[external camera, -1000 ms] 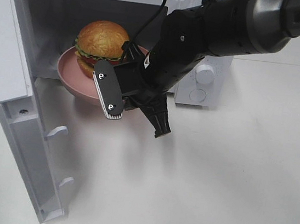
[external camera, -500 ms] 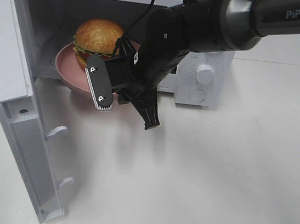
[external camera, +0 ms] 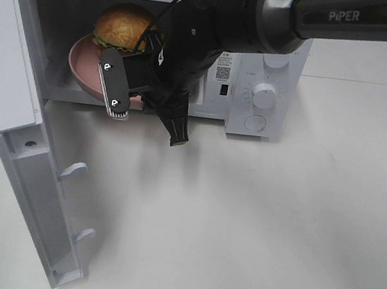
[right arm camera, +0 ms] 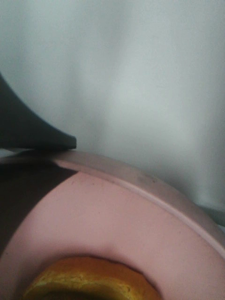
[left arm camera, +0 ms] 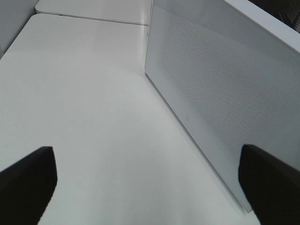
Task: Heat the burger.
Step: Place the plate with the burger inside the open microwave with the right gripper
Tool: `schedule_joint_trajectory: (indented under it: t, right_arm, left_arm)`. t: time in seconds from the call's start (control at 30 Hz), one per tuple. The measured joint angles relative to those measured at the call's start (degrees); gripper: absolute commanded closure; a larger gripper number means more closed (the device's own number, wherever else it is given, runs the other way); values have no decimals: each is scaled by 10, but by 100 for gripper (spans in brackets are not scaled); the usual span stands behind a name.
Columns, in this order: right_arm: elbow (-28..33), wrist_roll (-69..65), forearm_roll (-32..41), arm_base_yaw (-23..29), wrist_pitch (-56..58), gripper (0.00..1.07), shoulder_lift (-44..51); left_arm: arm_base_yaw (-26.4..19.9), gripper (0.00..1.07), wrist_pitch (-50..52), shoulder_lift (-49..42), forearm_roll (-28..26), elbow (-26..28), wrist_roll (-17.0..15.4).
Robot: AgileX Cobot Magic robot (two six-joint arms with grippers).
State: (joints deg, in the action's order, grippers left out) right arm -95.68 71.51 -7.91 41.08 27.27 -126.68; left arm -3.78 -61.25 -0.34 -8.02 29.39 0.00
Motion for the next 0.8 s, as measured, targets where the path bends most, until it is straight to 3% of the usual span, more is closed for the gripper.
schedule_joint_trajectory:
  t: [0.8]
  right_arm:
    - [-93,-7,-14,-12,9,107,-70]
  left_arm:
    - [0,9,0,0,0,0,0]
